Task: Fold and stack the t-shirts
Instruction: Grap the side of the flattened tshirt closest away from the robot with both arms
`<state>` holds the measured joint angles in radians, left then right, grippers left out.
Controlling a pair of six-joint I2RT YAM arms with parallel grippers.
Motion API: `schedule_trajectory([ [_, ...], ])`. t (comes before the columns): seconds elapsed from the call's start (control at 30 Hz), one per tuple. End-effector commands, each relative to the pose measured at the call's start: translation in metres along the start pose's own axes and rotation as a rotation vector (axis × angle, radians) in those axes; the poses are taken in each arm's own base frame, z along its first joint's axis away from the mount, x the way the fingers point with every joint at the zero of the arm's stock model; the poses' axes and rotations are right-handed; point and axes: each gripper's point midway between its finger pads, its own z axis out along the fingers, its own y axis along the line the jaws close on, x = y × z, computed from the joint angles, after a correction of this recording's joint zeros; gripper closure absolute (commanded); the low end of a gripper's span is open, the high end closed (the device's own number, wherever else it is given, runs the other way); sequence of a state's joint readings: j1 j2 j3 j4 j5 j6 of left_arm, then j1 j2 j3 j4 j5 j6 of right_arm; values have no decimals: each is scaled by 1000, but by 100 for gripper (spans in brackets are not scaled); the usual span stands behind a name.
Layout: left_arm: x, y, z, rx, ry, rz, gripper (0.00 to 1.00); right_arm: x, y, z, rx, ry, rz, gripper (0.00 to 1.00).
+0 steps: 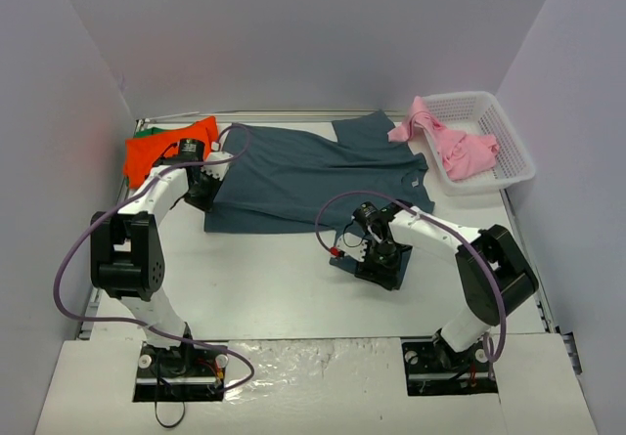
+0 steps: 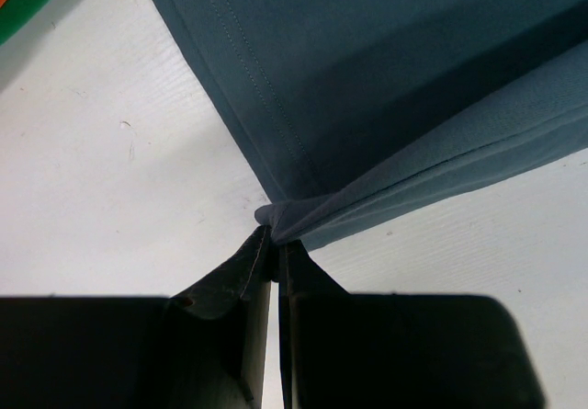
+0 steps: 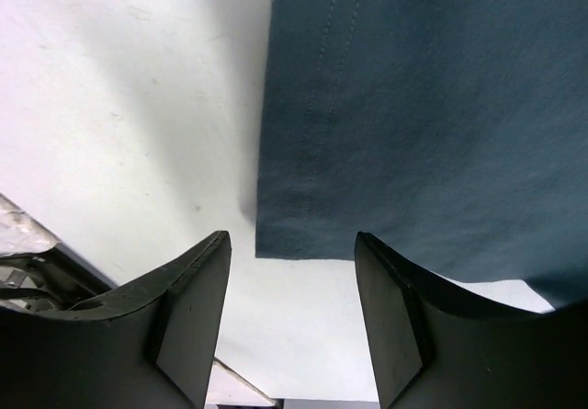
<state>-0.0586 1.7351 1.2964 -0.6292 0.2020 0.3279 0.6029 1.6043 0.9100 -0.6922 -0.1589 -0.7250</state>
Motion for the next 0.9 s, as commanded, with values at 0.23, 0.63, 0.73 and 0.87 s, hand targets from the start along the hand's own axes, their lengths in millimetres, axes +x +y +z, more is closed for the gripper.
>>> schedule_trajectory([
  [0.23, -9, 4, -18, -17, -49, -7, 98, 11, 18, -9, -61, 65, -5, 50],
  [0.63, -7, 3, -16, -14, -48, -2, 98, 18, 21, 7, -106, 133, -7, 52],
  [0.73, -7, 3, -15, -14, -47, -2, 98, 19, 21, 9, -116, 145, -3, 53],
  [0.87, -7, 3, -15, -11, -48, -4, 98, 17, 22, 13, -118, 162, -1, 58],
])
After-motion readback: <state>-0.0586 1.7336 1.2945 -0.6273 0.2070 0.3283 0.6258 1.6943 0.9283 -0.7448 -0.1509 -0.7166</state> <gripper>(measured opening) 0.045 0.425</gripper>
